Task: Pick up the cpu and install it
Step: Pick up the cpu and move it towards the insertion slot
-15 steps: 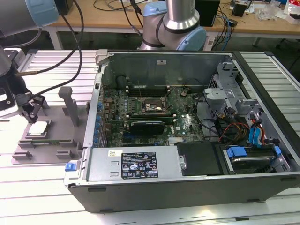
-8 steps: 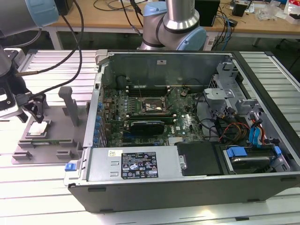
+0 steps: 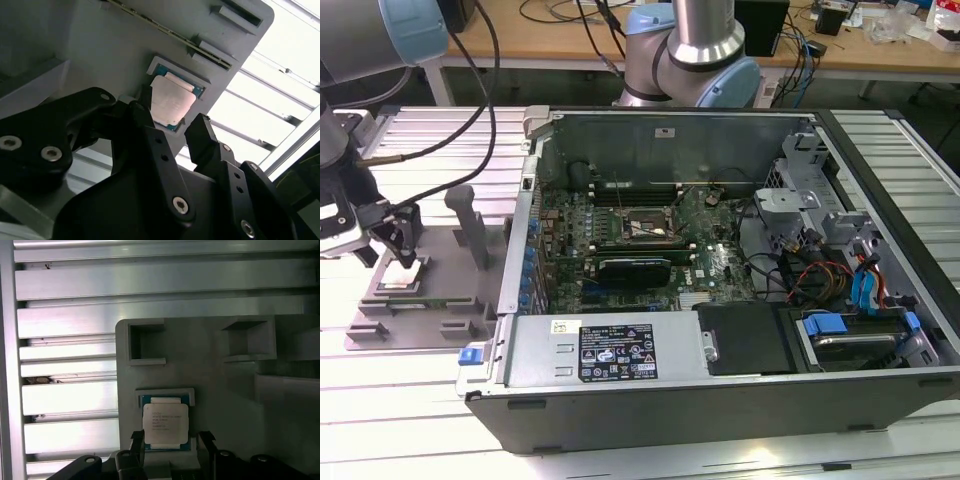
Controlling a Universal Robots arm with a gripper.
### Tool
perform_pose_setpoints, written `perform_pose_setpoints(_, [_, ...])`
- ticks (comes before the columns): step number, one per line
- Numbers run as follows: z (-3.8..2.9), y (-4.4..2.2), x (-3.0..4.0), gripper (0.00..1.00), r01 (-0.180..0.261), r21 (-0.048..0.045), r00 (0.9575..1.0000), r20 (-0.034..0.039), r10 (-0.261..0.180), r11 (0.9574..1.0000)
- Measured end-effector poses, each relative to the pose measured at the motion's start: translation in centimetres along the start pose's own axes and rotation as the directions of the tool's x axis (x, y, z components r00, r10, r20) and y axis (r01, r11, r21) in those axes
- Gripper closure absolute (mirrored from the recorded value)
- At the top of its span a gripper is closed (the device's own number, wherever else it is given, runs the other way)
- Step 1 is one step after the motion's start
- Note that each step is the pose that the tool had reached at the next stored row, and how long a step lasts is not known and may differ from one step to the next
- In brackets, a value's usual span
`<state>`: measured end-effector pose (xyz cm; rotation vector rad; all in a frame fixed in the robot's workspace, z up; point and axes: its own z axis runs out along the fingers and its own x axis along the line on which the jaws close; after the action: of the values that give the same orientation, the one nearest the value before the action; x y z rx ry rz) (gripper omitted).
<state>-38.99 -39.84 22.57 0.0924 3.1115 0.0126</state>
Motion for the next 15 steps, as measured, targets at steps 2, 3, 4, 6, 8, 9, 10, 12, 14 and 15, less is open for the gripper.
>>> perform_pose_setpoints(2, [0.08, 0.01, 0.00, 0.45, 0.000, -0.0002, 1.0000, 0.0004, 0.000, 1.0000])
perform_pose_setpoints(3, [0.12, 0.02, 0.00, 0.45, 0.000, 0.0001, 1.0000, 0.0001, 0.000, 1.0000])
perform_pose_setpoints(4, [0.12, 0.02, 0.00, 0.45, 0.000, 0.0002, 1.0000, 0.0000, 0.000, 1.0000])
perform_pose_setpoints(6, [0.13, 0.02, 0.01, 0.45, 0.000, 0.0003, 1.0000, -0.0001, 0.000, 1.0000])
perform_pose_setpoints(8, [0.15, 0.02, 0.00, 0.45, 0.000, 0.0002, 1.0000, 0.0000, 0.000, 1.0000])
perform_pose_setpoints(9, [0.15, 0.02, 0.01, 0.44, 0.000, 0.0002, 1.0000, 0.0000, 0.000, 1.0000])
perform_pose_setpoints(10, [0.16, 0.02, 0.01, 0.39, 0.000, 0.0002, 1.0000, 0.0000, 0.000, 1.0000])
perform_pose_setpoints(12, [0.30, 0.03, 0.01, 0.32, 0.004, -0.0037, 1.0000, 0.0021, -0.004, 1.0000])
perform_pose_setpoints(14, [0.85, 0.02, 0.03, 0.32, 0.014, -0.0058, 0.9999, 0.0020, -0.014, 0.9999])
perform_pose_setpoints(15, [1.01, 0.02, 0.03, 0.32, 0.016, -0.0058, 0.9999, 0.0019, -0.016, 0.9998])
